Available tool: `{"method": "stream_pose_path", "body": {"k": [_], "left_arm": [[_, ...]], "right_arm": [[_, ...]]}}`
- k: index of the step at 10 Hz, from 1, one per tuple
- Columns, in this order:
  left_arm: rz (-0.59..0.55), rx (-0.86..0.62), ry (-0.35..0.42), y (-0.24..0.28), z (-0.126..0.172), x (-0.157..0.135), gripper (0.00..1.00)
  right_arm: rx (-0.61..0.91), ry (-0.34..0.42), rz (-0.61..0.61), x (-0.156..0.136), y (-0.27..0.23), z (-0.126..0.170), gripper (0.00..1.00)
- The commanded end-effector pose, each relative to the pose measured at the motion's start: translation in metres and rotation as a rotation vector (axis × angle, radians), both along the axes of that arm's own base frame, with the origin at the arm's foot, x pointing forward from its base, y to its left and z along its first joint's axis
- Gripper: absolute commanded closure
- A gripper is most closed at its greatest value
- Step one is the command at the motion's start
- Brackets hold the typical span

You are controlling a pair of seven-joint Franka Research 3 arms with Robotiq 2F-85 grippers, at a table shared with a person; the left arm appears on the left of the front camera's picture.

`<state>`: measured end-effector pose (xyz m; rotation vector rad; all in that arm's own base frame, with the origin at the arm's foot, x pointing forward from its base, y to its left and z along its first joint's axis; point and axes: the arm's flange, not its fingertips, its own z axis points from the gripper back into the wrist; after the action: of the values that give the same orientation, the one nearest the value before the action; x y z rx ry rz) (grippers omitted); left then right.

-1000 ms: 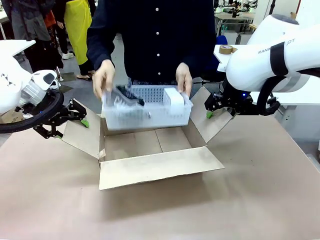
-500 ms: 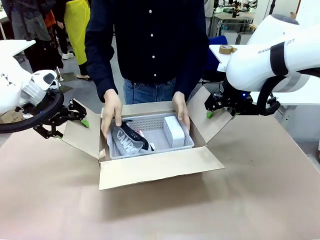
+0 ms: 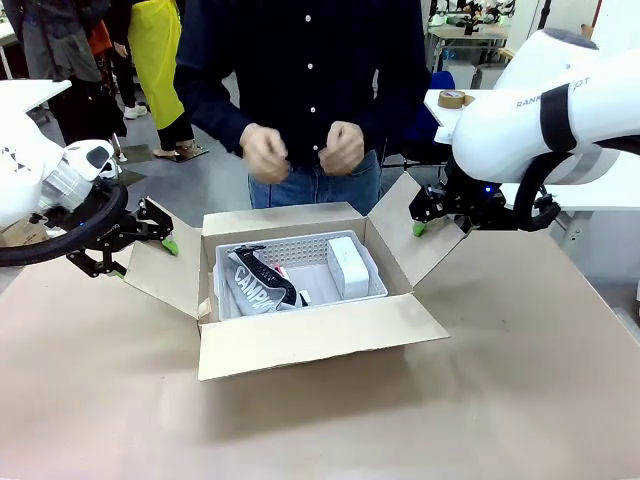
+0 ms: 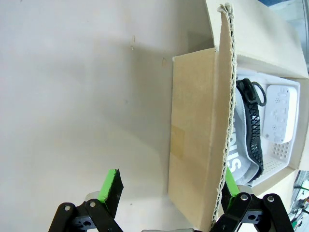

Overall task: Pack the gift set into the box.
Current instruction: Lift both hands away from the flaps of the Package Box.

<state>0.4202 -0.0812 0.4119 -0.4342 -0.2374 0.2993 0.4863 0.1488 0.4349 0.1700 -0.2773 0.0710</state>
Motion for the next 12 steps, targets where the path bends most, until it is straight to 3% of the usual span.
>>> {"method": "stream_pose_path", "body": {"k": [1, 5, 6, 7, 8, 9, 10, 12], "left_arm": [[0.011, 0.015, 0.013, -0.001, 0.001, 0.0, 0.0], [0.0, 0.0, 0.0, 0.0, 0.0, 0.0, 0.0], [-0.048, -0.147, -0.017, 0.029, 0.033, -0.003, 0.0], [-0.02, -0.338, -0.056, 0.084, 0.073, -0.024, 0.0], [-0.032, -0.572, -0.075, 0.139, 0.088, -0.05, 0.0], [-0.036, -0.793, -0.106, 0.183, 0.081, -0.072, 0.0], [-0.044, -0.991, -0.142, 0.219, 0.051, -0.093, 0.0], [0.02, -1.229, -0.242, 0.239, -0.003, -0.119, 0.0]], "right_arm": [[-0.024, 0.003, -0.016, 0.001, 0.0, 0.003, 0.0], [0.0, 0.0, 0.0, 0.0, 0.0, 0.0, 0.0], [0.178, -0.028, 0.022, -0.008, -0.02, 0.039, 0.0], [0.359, -0.072, -0.015, -0.04, -0.069, 0.098, 0.0], [0.53, -0.064, -0.032, -0.079, -0.118, 0.135, 0.0], [0.684, -0.052, -0.104, -0.113, -0.165, 0.149, 0.0], [0.836, -0.013, -0.258, -0.146, -0.213, 0.137, 0.0], [1.013, -0.044, -0.39, -0.187, -0.262, 0.078, 0.0]]}}
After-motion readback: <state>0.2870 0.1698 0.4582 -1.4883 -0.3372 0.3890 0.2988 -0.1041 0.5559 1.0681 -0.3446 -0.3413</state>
